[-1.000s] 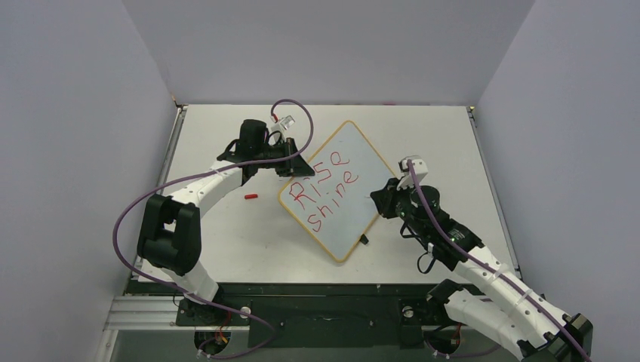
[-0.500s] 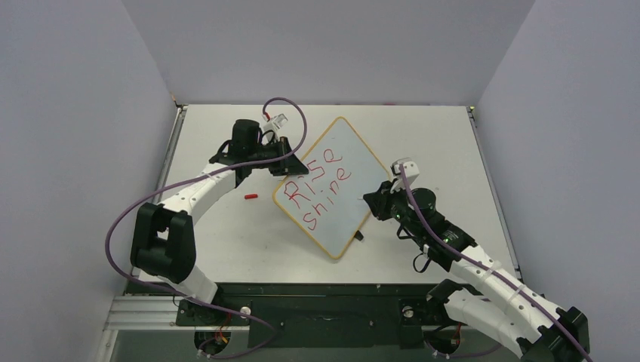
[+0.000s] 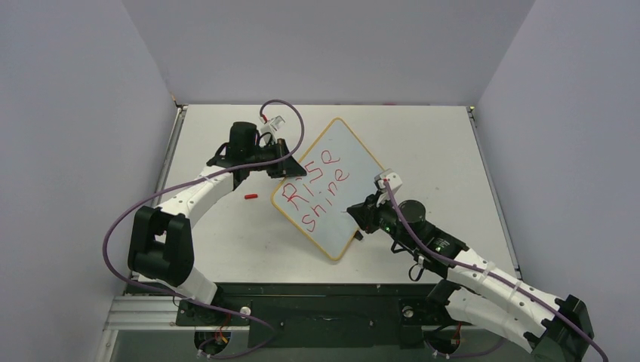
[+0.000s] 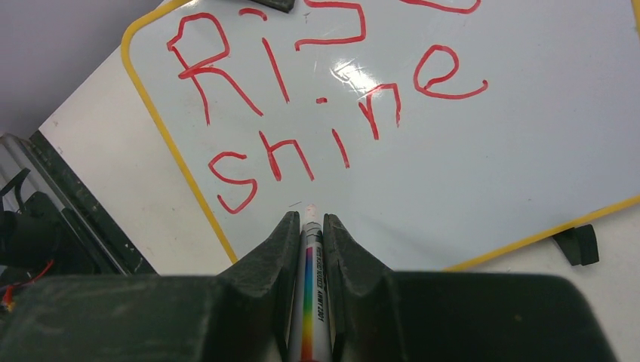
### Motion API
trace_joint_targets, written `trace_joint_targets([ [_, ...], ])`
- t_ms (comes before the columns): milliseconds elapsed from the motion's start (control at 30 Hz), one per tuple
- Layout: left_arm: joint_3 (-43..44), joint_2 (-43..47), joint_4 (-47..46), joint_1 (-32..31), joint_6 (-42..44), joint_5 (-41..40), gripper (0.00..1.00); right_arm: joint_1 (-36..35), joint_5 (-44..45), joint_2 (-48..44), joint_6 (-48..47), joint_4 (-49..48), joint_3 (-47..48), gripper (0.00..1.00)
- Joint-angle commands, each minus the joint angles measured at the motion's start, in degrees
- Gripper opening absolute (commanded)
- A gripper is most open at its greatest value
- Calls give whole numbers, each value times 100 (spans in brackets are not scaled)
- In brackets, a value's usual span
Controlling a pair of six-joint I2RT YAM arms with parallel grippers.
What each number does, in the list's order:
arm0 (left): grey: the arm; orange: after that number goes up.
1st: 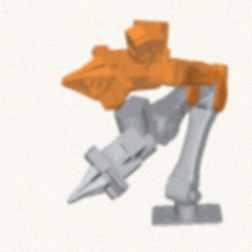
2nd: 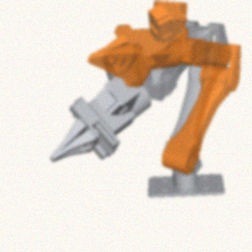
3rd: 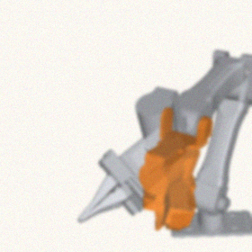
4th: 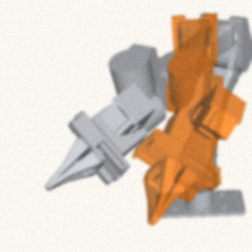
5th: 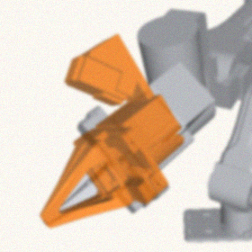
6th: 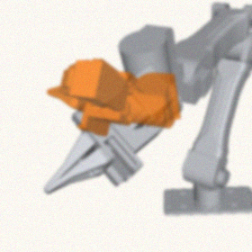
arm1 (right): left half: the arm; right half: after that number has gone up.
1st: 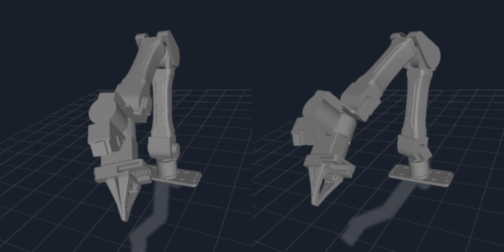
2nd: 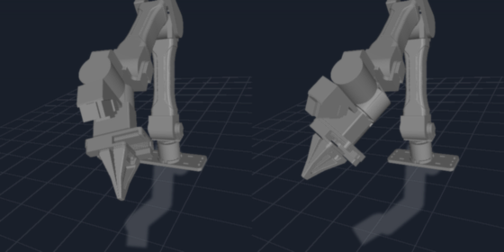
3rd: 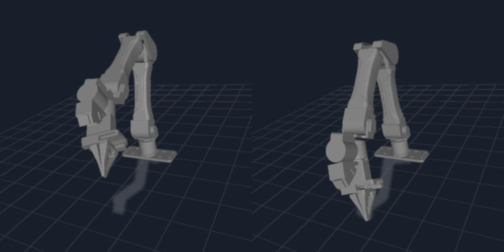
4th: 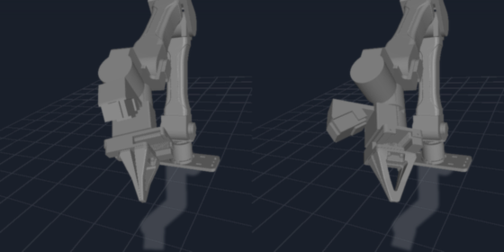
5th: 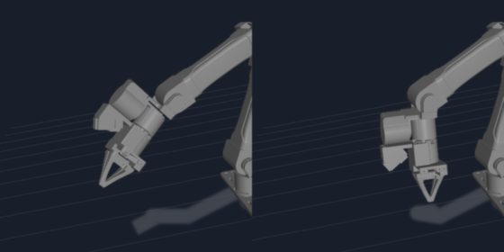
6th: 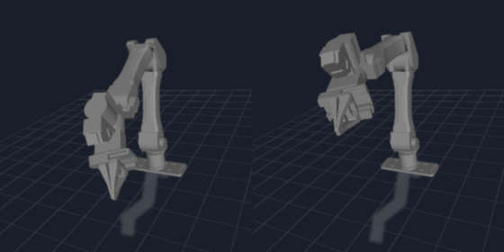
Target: Write a sentence on the whiteboard
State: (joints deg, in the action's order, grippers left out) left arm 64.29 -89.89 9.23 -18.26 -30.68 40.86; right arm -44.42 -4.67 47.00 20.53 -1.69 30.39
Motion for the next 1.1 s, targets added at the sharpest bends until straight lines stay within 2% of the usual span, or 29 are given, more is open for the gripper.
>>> trace_joint_targets([
  [0,47,183,-379,77,261,-187,0,-126,118,67,-34,-512,-126,0],
  [367,46,83,-422,103,237,-184,0,-267,74,114,97,-920,-438,0],
  [1067,62,17,-476,112,210,-200,0,-705,438,327,121,-1036,-522,0],
])
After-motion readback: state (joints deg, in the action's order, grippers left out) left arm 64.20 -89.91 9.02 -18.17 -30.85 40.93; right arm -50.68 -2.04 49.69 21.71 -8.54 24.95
